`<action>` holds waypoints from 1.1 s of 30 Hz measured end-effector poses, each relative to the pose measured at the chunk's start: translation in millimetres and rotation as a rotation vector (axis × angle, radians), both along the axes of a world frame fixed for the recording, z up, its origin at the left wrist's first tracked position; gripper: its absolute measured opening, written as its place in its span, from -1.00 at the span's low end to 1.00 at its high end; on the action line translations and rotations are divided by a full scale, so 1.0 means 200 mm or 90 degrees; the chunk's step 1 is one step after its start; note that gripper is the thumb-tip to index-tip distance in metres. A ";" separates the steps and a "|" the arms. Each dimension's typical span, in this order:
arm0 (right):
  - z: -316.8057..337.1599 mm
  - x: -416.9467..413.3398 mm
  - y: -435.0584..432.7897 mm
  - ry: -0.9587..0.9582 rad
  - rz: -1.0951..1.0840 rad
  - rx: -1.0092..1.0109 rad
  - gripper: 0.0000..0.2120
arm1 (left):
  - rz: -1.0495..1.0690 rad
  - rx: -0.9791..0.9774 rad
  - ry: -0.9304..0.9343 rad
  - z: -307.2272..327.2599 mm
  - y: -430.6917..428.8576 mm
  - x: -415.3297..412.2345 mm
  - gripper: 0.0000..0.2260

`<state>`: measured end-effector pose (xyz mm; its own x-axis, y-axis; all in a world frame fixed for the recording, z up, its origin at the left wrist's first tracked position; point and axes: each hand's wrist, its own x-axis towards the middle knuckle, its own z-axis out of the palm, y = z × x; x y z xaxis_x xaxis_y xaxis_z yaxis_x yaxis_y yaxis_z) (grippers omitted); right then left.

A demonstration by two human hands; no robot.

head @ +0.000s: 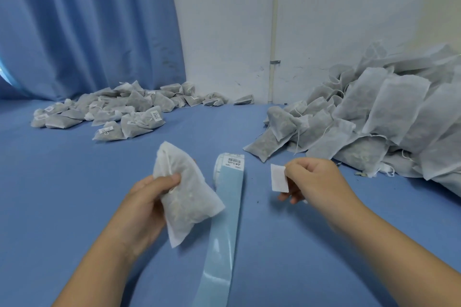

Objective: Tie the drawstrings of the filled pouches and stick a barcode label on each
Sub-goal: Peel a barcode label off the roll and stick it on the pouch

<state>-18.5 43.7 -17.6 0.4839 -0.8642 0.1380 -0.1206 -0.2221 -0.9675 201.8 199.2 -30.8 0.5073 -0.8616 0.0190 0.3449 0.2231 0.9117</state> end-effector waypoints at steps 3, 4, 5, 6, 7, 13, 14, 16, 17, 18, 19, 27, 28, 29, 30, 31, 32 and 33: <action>0.00 -0.11 0.01 0.010 0.026 -0.007 -0.76 | 0.017 0.036 -0.058 0.07 -0.01 -0.05 -0.57; 0.00 -0.15 0.01 0.008 0.033 -0.010 -0.74 | 0.007 0.039 -0.076 0.11 -0.02 -0.09 -0.62; 0.01 -0.18 0.01 0.006 0.037 -0.013 -0.73 | -0.011 0.044 -0.095 0.15 -0.04 -0.14 -0.69; 0.01 -0.21 0.01 0.001 0.037 -0.017 -0.72 | -0.036 0.058 -0.126 0.19 -0.06 -0.20 -0.76; 0.01 -0.24 0.01 -0.006 0.032 -0.021 -0.71 | -0.064 0.081 -0.170 0.23 -0.09 -0.26 -0.82; 0.07 -0.42 -0.07 -0.070 -0.142 -0.105 -0.80 | -0.122 0.204 -0.347 0.28 -0.37 -0.53 -0.67; 0.09 -0.45 -0.07 -0.087 -0.174 -0.127 -0.79 | -0.124 0.212 -0.337 0.26 -0.41 -0.55 -0.72; 0.11 -0.47 -0.07 -0.106 -0.212 -0.179 -0.78 | -0.141 0.217 -0.276 0.21 -0.49 -0.60 -0.91; 0.10 -0.48 -0.07 -0.101 -0.219 -0.210 -0.79 | -0.155 0.221 -0.240 0.18 -0.51 -0.62 -0.96; 0.09 -0.47 -0.06 -0.091 -0.221 -0.247 -0.79 | -0.170 0.228 -0.210 0.15 -0.53 -0.63 -0.93; 0.08 -0.45 -0.04 -0.074 -0.224 -0.296 -0.80 | -0.182 0.236 -0.185 0.12 -0.54 -0.64 -0.91; -0.01 -0.36 -0.01 0.093 -0.293 -0.725 -0.83 | -0.235 0.223 -0.042 0.04 -0.55 -0.66 -0.80; -0.03 -0.35 -0.01 0.101 -0.276 -0.740 -0.83 | -0.242 0.216 -0.023 0.03 -0.55 -0.66 -0.77; -0.04 -0.34 -0.01 0.107 -0.258 -0.756 -0.83 | -0.248 0.209 -0.007 0.03 -0.55 -0.66 -0.75; -0.05 -0.33 -0.01 0.114 -0.242 -0.774 -0.84 | -0.256 0.202 0.004 0.03 -0.55 -0.66 -0.74; -0.05 -0.32 0.00 0.119 -0.228 -0.791 -0.86 | -0.266 0.193 0.013 0.03 -0.55 -0.66 -0.75; -0.05 -0.32 0.00 0.123 -0.218 -0.805 -0.86 | -0.276 0.186 0.022 0.03 -0.55 -0.65 -0.76; -0.05 -0.32 0.00 0.128 -0.212 -0.816 -0.84 | -0.283 0.179 0.035 0.04 -0.55 -0.65 -0.76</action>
<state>-82.2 42.8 -27.6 0.3846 -0.2594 0.8859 -0.4604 -0.8857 -0.0595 71.4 89.3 -23.7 0.0851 -0.9619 -0.2600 0.3989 -0.2062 0.8935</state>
